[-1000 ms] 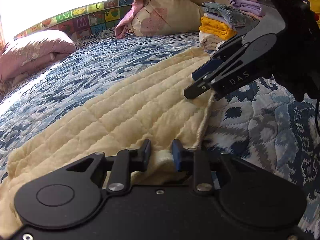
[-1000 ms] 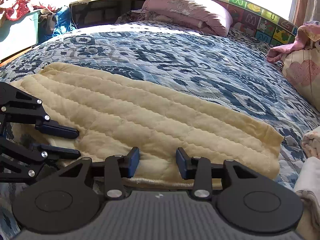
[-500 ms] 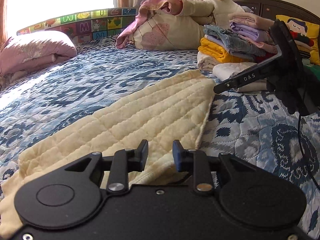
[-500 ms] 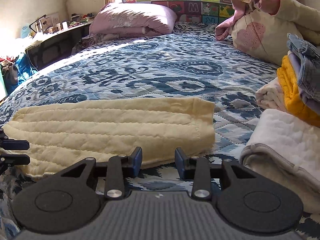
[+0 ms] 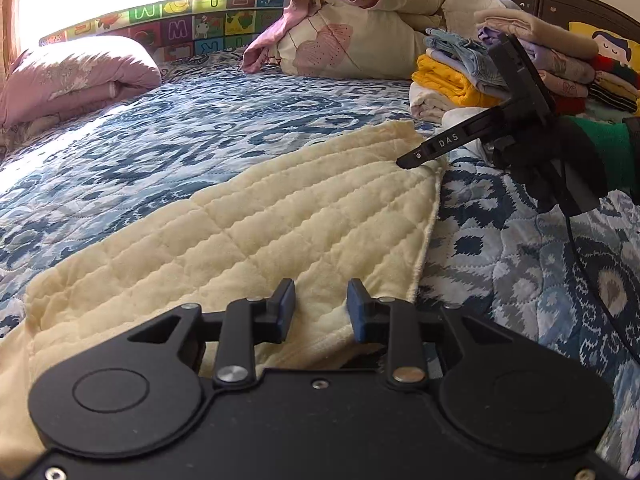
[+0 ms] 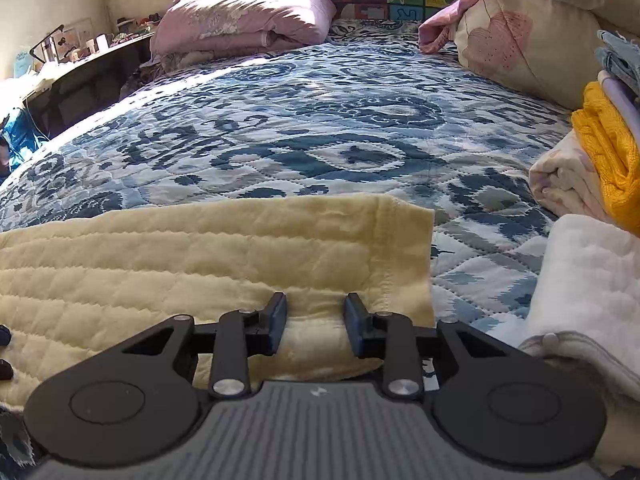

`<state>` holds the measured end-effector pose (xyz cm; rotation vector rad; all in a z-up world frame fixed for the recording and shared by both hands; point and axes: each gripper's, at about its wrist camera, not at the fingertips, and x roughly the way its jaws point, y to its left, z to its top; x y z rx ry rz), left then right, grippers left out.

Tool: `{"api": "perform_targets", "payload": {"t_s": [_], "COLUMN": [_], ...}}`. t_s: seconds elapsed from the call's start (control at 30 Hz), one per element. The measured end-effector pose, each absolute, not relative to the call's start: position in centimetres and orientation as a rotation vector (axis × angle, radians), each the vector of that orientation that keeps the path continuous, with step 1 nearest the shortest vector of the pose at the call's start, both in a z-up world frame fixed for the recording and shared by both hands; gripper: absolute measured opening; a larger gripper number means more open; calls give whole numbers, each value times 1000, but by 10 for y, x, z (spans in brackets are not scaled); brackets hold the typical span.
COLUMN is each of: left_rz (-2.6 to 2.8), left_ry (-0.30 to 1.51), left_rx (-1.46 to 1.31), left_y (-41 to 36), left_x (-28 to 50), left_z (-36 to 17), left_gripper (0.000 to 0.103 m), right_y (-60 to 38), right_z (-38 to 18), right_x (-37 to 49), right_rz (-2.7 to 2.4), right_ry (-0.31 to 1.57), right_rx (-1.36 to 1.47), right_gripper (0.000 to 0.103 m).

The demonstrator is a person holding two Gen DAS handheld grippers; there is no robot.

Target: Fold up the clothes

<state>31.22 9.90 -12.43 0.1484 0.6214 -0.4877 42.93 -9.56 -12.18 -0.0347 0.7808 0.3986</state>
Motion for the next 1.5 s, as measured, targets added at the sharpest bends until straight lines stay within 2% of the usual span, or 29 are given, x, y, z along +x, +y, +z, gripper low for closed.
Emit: {"api": "perform_targets", "payload": {"t_s": [0.2,0.27,0.43,0.53,0.6,0.8,1.07,1.13,1.37,1.5], "left_rz": [-482,-488,-479,-469,-458,-447,-449,-445,-363,-362], "left_ry": [620,606,569,545,532,529,544,546,625,596], "left_rx": [147,140,115,90,79,76,80,80,26,-100], "left_y": [98,101,110,120,126,139,153,156,175,195], "left_x": [311,308,299,292,289,279,276,275,287,285], "left_z": [-121,-117,-103,-94,-90,-88,-93,-94,-111,-99], "left_gripper": [27,28,29,34,39,39,39,39,36,35], "right_y": [-90,-94,-132,-158,-171,-175,-175,-175,-167,-164], "right_z": [-118,-109,-102,-116,-129,-155,-187,-194,-197,-178], "right_x": [440,436,415,405,399,397,396,395,398,400], "right_rz": [393,384,316,273,261,262,269,268,249,274], "right_ry": [783,769,765,812,846,803,707,681,627,602], "right_rx": [-70,-59,169,432,606,845,1108,1170,1144,1067], "right_gripper": [33,38,46,55,55,55,48,42,21,18]}}
